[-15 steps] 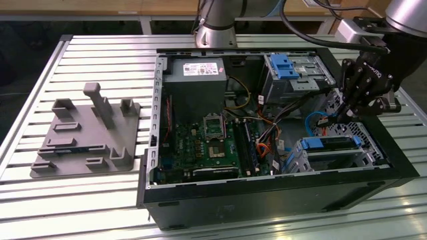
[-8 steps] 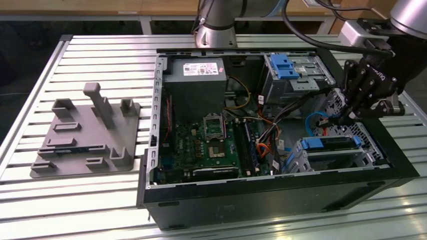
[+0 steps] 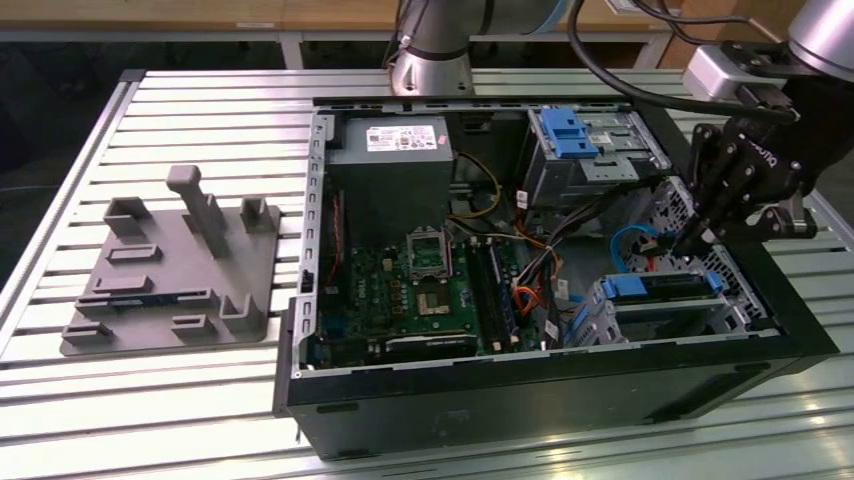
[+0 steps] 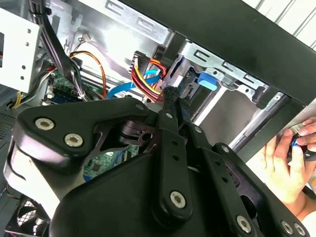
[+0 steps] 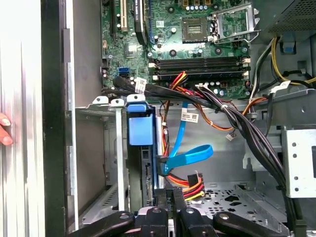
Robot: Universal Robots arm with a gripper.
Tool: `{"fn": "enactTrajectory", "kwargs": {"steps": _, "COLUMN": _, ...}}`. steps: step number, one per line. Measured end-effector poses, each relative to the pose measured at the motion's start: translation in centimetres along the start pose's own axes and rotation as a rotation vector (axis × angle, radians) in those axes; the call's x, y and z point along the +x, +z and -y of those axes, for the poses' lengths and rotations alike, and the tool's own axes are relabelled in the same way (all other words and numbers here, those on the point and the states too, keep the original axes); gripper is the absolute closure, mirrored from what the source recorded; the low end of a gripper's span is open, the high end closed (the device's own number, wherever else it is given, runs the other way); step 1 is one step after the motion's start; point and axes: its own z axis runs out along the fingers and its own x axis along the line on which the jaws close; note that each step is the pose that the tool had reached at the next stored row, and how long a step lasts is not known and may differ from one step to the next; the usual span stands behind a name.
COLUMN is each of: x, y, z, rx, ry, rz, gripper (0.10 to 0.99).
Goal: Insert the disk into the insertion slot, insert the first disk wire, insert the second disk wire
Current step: 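Insert the first disk wire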
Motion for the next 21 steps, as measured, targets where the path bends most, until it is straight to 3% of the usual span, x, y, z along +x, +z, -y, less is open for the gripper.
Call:
{"fn": "enactTrajectory", "kwargs": {"steps": 5, "x": 0.61, "y": 0.02, "z": 0.04, "rx": 0.000, "ry": -0.001, "rz": 0.0028, "gripper": 0.925}}
{"fn": "enactTrajectory", "kwargs": {"steps": 9, "x": 1.10, "y": 0.04, "z": 0.07, "rx": -0.001, "ry": -0.001, "rz": 0.0222, "gripper": 0.925}}
{"fn": "enactTrajectory", "kwargs": {"steps": 11, "x": 1.27, "y": 0.05, "z": 0.08, "rx": -0.002, "ry": -0.002, "rz": 0.0275, "gripper": 0.925}}
{"fn": "enactTrajectory", "kwargs": {"steps": 21, "x": 1.34, "y": 0.08, "z": 0.09, "rx": -0.002, "ry": -0.003, "rz": 0.0277, "gripper": 0.925}}
